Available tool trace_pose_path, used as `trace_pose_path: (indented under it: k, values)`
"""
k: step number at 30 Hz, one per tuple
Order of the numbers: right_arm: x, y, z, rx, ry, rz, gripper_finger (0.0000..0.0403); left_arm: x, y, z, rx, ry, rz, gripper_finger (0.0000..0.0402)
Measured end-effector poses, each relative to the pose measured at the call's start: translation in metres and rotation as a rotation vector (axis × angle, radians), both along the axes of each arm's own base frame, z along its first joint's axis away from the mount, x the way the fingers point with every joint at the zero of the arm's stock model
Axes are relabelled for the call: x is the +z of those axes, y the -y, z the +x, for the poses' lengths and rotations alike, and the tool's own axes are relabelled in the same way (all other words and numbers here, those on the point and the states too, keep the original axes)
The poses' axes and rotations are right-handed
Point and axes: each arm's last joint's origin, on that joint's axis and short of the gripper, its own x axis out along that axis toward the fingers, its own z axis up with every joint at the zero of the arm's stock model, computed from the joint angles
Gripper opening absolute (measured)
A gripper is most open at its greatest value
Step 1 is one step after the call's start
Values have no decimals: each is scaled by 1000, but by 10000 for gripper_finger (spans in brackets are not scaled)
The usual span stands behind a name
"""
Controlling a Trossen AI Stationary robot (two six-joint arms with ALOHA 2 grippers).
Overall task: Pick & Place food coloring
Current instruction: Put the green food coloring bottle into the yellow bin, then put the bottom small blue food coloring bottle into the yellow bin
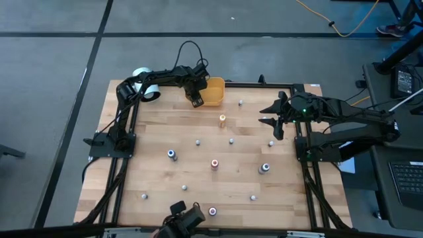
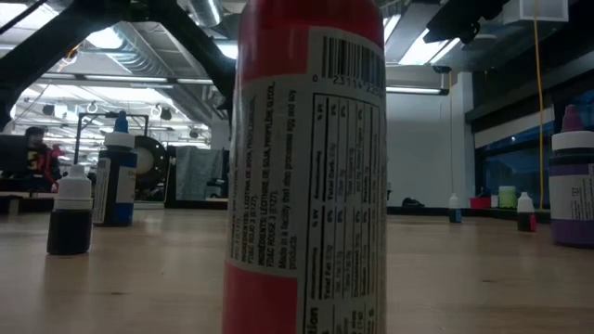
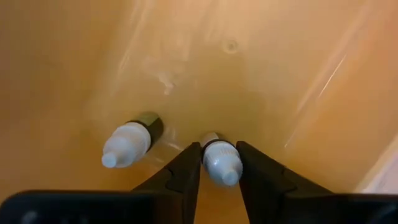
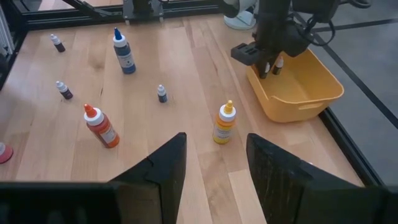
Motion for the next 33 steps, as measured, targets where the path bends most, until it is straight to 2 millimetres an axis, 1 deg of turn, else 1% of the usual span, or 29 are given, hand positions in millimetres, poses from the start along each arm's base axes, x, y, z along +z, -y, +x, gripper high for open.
trace_pose_path:
  k: [3, 8, 12, 15, 18, 21, 23, 28, 31, 33]
  values:
    - [0, 0, 0, 0, 0, 0, 169, 2, 1, 1, -3, -13, -1, 116]
    - [0, 0, 0, 1, 0, -1, 169, 20, 3, 9, -29, -25, 23, 135]
    - [0, 0, 0, 1, 0, -1, 169, 43, 5, 17, -47, -9, 35, 145]
    - [0, 0, 0, 0, 0, -1, 169, 65, 8, 22, -70, -2, 28, 149]
    - [0, 0, 0, 1, 0, -1, 169, 97, 14, 23, -100, 64, 37, 149]
    - [0, 0, 0, 1, 0, -1, 169, 132, 26, 16, -128, 157, 47, 148]
    - [0, 0, 0, 1, -1, 0, 169, 157, 37, 8, -152, 233, 55, 148]
    - [0, 0, 0, 1, -1, -1, 169, 221, 73, -22, -242, 370, 162, 148]
    - [0, 0, 0, 1, -1, -1, 169, 249, 97, -43, -321, 432, 176, 148]
    - [0, 0, 0, 1, -1, -3, 169, 262, 113, -56, -360, 466, 142, 148]
